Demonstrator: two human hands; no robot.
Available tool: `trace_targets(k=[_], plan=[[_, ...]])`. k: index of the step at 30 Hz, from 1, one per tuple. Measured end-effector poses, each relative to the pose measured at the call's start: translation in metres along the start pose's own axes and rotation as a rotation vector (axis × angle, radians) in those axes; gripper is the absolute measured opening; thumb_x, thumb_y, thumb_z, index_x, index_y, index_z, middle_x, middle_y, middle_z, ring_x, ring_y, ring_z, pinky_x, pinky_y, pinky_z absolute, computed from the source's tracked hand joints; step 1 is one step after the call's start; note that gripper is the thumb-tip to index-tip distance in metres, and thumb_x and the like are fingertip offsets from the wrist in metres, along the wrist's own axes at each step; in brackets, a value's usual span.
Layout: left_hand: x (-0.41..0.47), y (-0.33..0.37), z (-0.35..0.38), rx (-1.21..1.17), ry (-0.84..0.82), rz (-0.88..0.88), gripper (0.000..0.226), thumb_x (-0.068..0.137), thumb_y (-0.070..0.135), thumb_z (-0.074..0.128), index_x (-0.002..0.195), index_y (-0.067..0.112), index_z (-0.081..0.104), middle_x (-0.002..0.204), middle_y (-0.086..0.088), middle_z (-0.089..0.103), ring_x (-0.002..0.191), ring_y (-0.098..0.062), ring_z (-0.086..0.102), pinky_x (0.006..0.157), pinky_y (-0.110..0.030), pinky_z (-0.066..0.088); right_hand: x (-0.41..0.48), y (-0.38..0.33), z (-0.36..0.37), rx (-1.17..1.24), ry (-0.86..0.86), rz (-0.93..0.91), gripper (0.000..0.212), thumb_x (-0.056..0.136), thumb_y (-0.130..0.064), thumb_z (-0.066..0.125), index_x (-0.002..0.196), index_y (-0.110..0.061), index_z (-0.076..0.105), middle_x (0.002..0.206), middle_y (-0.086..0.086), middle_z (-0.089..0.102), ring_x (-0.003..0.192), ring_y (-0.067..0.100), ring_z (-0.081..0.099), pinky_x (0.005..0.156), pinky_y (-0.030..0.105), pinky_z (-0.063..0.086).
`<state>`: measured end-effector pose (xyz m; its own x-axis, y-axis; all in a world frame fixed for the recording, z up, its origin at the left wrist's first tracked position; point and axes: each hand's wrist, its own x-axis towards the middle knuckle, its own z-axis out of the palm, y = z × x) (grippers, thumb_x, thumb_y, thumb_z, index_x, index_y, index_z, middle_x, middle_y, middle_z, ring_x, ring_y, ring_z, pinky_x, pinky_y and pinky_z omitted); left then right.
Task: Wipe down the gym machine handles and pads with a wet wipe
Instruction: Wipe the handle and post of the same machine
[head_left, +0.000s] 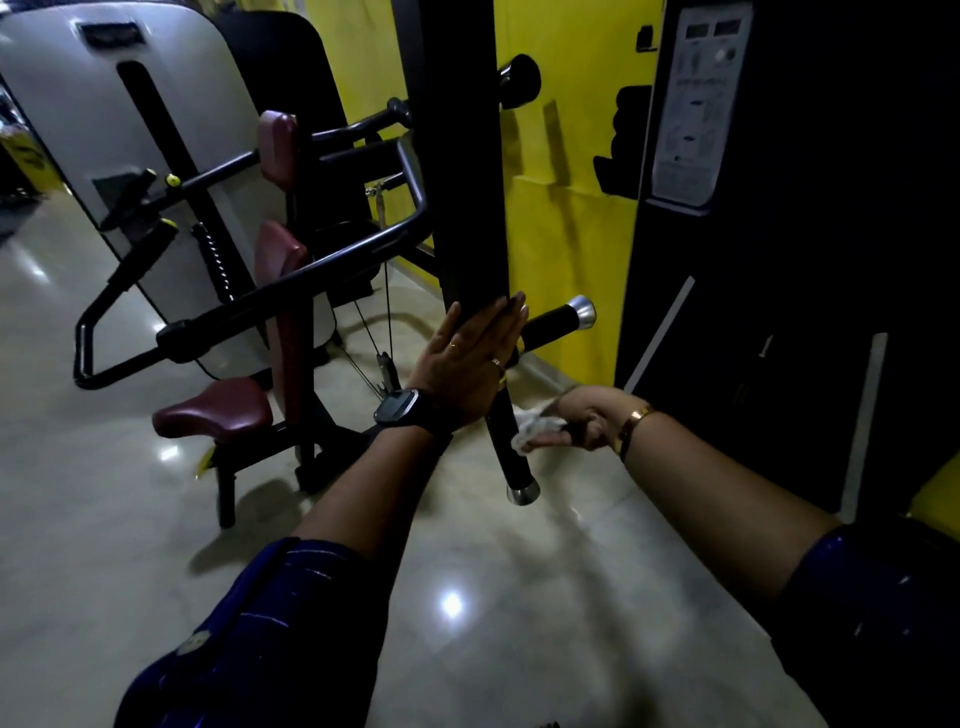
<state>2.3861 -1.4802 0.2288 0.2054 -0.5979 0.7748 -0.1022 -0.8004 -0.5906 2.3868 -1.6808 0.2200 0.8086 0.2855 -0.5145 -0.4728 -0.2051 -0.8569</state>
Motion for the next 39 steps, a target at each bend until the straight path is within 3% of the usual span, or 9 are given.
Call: trace_targets(k=[6, 11, 15, 18, 22, 25, 31, 36, 39], plan=[[-0.003, 0.002, -0.001, -0.002, -0.038, -0.009, 0.078, 0.092, 0.036, 0.058, 0.154, 0.010, 0.021, 0.156, -0.003, 0.027, 0.151, -0.022, 0.001, 0.120, -0.045, 0.008, -0.031, -0.038, 0.003, 0.253, -0.153, -0.156, 0.018, 0.096, 0.002, 0.046, 0.088, 0.004, 0.062, 0.065, 0.013, 0.070, 0.056, 0.017, 0.069, 0.055, 0.023, 0.058], [-0.001, 0.003, -0.005, -0.009, -0.037, -0.011, 0.070, 0.094, 0.027, 0.050, 0.154, 0.010, 0.021, 0.157, -0.002, 0.027, 0.151, -0.022, 0.006, 0.121, -0.044, 0.007, -0.033, -0.035, -0.016, 0.326, 0.138, -0.539, 0.013, 0.088, 0.004, 0.059, 0.096, -0.006, 0.061, 0.073, 0.003, 0.068, 0.062, 0.011, 0.064, 0.053, 0.022, 0.050], [-0.001, 0.006, -0.006, -0.012, -0.052, -0.015, 0.083, 0.088, 0.027, 0.059, 0.155, 0.008, 0.015, 0.158, -0.002, 0.026, 0.150, -0.023, 0.008, 0.121, -0.045, 0.006, -0.033, -0.047, -0.005, -0.313, 0.570, -0.968, 0.038, 0.087, 0.010, 0.052, 0.117, -0.010, 0.063, 0.109, 0.006, 0.064, 0.099, 0.018, 0.059, 0.084, 0.028, 0.047], [-0.003, 0.006, -0.003, -0.047, -0.040, -0.037, 0.086, 0.087, 0.031, 0.061, 0.155, 0.006, 0.014, 0.156, -0.008, 0.029, 0.151, -0.024, 0.007, 0.120, -0.045, 0.013, -0.022, -0.038, 0.018, -0.768, 0.485, -1.160, 0.056, 0.075, 0.019, 0.049, 0.128, 0.001, 0.058, 0.124, 0.022, 0.061, 0.117, 0.034, 0.056, 0.102, 0.029, 0.035], [-0.005, 0.005, -0.001, -0.032, -0.040, -0.003, 0.082, 0.088, 0.029, 0.055, 0.154, 0.004, 0.013, 0.154, -0.010, 0.030, 0.150, -0.026, 0.007, 0.120, -0.046, 0.010, -0.004, -0.021, 0.009, -1.199, 0.524, -1.302, 0.051, 0.073, 0.010, 0.052, 0.123, 0.003, 0.061, 0.122, 0.021, 0.063, 0.112, 0.038, 0.061, 0.095, 0.046, 0.048], [-0.003, 0.005, -0.002, -0.030, -0.035, -0.001, 0.075, 0.092, 0.026, 0.049, 0.154, 0.004, 0.013, 0.154, -0.010, 0.029, 0.151, -0.025, 0.000, 0.119, -0.046, 0.011, 0.001, -0.025, -0.018, -1.300, 0.641, -1.252, 0.053, 0.078, 0.007, 0.038, 0.125, -0.001, 0.061, 0.126, 0.019, 0.062, 0.116, 0.034, 0.060, 0.101, 0.042, 0.041], [0.001, 0.007, -0.002, -0.042, 0.040, -0.012, 0.053, 0.102, 0.023, 0.034, 0.152, 0.007, 0.026, 0.151, -0.007, 0.041, 0.149, -0.025, 0.019, 0.119, -0.044, 0.014, -0.006, -0.064, -0.027, -0.884, 0.710, -0.898, 0.057, 0.089, 0.012, 0.044, 0.143, -0.002, 0.040, 0.148, 0.019, 0.039, 0.136, 0.032, 0.039, 0.108, 0.033, 0.029], [-0.002, 0.005, -0.003, -0.028, -0.031, -0.029, 0.079, 0.089, 0.032, 0.059, 0.153, 0.006, 0.022, 0.155, -0.006, 0.033, 0.148, -0.024, 0.017, 0.122, -0.044, 0.007, -0.018, -0.079, 0.017, -1.050, 0.365, -1.013, 0.035, 0.088, 0.010, 0.048, 0.119, -0.002, 0.059, 0.118, 0.018, 0.061, 0.103, 0.025, 0.059, 0.067, 0.008, 0.037], [-0.002, 0.005, -0.003, -0.028, -0.020, -0.037, 0.079, 0.088, 0.036, 0.061, 0.152, 0.007, 0.025, 0.151, -0.006, 0.040, 0.142, -0.023, 0.030, 0.122, -0.043, 0.007, -0.012, -0.095, 0.006, -1.119, 0.193, -0.944, 0.029, 0.089, 0.010, 0.052, 0.113, 0.001, 0.063, 0.107, 0.016, 0.063, 0.099, 0.025, 0.060, 0.080, 0.020, 0.044]])
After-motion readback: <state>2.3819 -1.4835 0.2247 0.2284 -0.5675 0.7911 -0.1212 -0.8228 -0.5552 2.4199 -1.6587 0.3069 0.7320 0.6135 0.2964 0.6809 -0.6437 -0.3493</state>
